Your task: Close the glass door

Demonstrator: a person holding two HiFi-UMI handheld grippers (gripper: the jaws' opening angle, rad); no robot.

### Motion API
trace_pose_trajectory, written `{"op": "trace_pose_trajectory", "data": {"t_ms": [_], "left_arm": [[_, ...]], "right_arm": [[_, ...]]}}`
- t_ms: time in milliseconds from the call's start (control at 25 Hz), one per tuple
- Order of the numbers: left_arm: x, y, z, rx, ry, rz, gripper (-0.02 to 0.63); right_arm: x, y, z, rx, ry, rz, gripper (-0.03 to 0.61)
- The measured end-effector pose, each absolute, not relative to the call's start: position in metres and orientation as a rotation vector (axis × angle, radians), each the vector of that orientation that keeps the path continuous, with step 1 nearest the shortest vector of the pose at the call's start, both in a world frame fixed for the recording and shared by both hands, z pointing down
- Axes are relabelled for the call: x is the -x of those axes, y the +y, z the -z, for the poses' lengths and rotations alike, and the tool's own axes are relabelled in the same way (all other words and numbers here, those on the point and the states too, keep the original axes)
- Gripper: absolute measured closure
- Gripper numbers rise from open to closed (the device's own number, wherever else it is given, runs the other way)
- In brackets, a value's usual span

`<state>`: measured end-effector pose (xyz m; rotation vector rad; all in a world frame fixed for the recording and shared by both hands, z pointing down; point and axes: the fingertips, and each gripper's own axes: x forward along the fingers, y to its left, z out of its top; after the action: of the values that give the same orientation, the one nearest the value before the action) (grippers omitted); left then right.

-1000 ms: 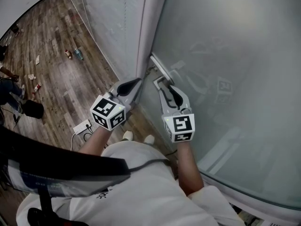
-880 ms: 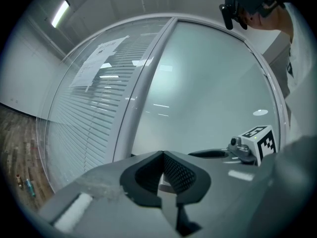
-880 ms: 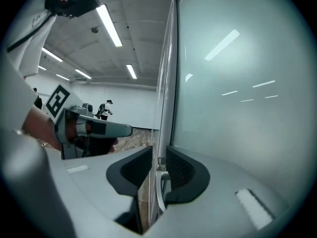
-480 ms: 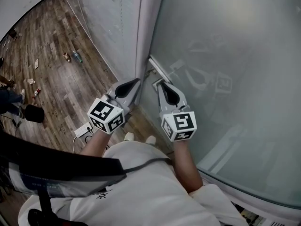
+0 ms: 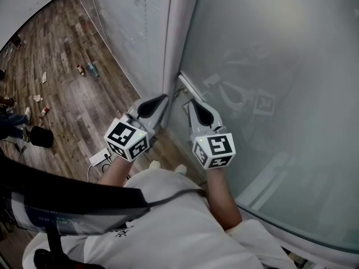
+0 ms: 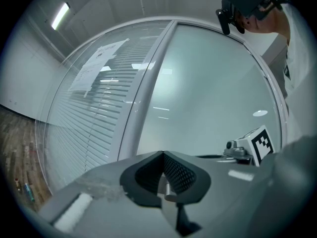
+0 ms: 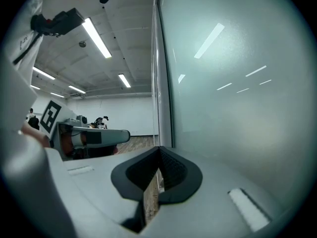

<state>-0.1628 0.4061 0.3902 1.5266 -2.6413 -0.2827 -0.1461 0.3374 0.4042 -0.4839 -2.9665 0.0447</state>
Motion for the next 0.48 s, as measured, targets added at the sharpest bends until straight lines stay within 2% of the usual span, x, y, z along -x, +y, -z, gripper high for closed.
{"op": "trace_pose_trajectory", "data": {"t_ms": [480], "left_arm": [[0.1662,0.4036,-0.3903,-1.517,-2.648,0.279,0.614]], "right_arm": [[0.1507,0.336,-0.4067,0.502,-2.958,-0.046,0.569]]}}
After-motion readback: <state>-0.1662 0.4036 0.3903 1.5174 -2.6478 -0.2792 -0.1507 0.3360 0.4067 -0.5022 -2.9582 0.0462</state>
